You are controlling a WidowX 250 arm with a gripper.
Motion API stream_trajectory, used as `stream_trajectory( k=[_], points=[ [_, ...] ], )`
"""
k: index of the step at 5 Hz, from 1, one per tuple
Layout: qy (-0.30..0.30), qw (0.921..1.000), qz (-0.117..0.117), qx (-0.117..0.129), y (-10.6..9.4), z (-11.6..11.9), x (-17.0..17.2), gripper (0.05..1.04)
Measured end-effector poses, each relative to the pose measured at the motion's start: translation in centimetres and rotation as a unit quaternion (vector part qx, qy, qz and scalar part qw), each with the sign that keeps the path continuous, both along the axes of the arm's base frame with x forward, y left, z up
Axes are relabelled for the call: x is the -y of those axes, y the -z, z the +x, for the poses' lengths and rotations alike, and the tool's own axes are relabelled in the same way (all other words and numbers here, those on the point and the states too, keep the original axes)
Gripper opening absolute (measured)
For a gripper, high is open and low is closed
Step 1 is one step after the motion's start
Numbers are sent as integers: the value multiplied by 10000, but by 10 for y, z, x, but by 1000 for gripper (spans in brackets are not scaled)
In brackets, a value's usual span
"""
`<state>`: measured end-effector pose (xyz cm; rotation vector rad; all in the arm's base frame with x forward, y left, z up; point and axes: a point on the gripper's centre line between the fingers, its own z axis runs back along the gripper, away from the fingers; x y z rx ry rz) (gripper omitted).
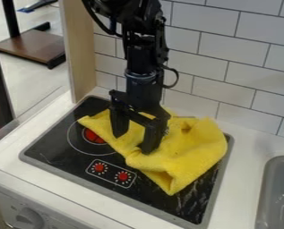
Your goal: Unfold the cloth from left to right
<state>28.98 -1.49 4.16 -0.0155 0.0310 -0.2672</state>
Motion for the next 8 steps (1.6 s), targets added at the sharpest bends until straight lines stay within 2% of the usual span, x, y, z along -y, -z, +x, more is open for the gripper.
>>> stream_trajectory(
  k=[1,2,3,4,5,6,7,8],
  points=[
    [28,10000,-19,-93,5,-1,4,958],
    [70,10000,19,-54,7,0,7,748],
    [125,9999,61,-20,8,1,10,437],
    [118,9999,63,-35,9,1,10,207],
    [122,9999,68,-19,9,1,10,82],
    [139,9999,50,-36,9,1,11,50],
    [150,9996,-80,-236,5,-3,15,50],
    [137,9992,-286,-252,-5,-6,22,50]
  ],
)
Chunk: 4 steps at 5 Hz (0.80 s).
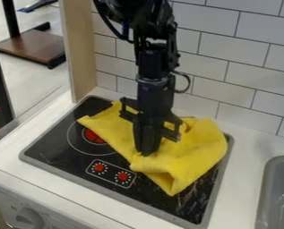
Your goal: Unfold the cloth from left to right
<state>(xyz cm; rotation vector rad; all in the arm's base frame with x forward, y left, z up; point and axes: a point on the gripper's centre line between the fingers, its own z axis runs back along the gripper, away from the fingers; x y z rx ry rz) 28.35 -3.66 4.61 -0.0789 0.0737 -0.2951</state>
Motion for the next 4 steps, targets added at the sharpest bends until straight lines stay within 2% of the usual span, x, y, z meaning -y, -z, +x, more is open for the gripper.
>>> stream_trajectory(
  k=[1,2,4],
  points=[
    [242,9993,-264,112,-18,-1,24,50],
    [346,9981,-500,109,-24,-2,42,50],
    [867,9930,-763,240,-24,-10,88,50]
  ],
)
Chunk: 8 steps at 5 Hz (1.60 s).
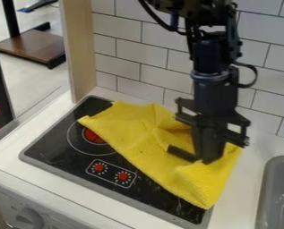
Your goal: Unfold the cloth from left to right
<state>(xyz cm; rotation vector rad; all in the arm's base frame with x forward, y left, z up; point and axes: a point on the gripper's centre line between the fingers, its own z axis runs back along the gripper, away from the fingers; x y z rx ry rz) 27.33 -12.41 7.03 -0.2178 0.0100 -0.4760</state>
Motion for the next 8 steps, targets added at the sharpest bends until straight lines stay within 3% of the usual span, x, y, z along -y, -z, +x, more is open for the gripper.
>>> stream_trajectory(
  k=[1,3,4,7,8],
  points=[
    [192,9998,-36,4,14,-6,19,50],
    [270,9995,151,-106,34,-8,25,64],
    [327,9993,157,-74,34,-9,29,198],
    [427,9988,59,-249,33,-16,32,993],
    [394,9991,-8,-182,23,-15,31,1005]
  ],
)
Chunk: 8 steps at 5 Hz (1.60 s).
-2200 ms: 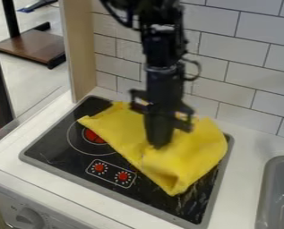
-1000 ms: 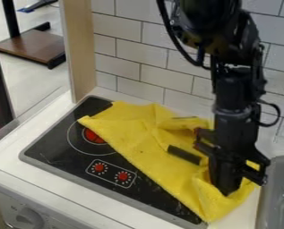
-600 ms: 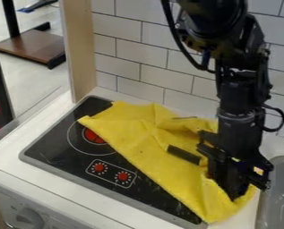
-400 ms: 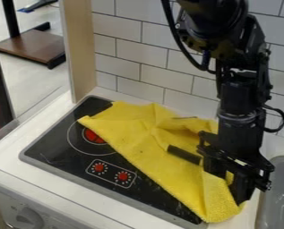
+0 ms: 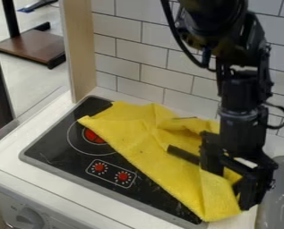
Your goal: Unfold the cloth from left to right
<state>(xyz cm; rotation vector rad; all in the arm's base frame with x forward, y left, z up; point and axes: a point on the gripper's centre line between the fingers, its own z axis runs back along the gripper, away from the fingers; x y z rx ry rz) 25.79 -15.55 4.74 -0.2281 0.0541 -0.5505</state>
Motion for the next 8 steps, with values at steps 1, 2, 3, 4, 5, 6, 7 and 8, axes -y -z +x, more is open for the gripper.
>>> stream_trajectory(
  k=[1,2,3,4,5,6,7,8],
  points=[
    [-25,9999,-45,136,-14,0,0,999],
    [-29,9998,-77,208,-26,1,0,999],
    [-11,9989,-14,476,-43,1,-3,999],
    [21,9975,-109,698,-61,-1,-4,999],
    [49,9960,-225,859,-72,-2,-3,999],
    [64,9958,-234,883,-73,-1,-3,999],
    [56,9959,-231,877,-73,-1,-3,999],
    [56,9958,-234,884,-73,-1,-3,999]
  ],
)
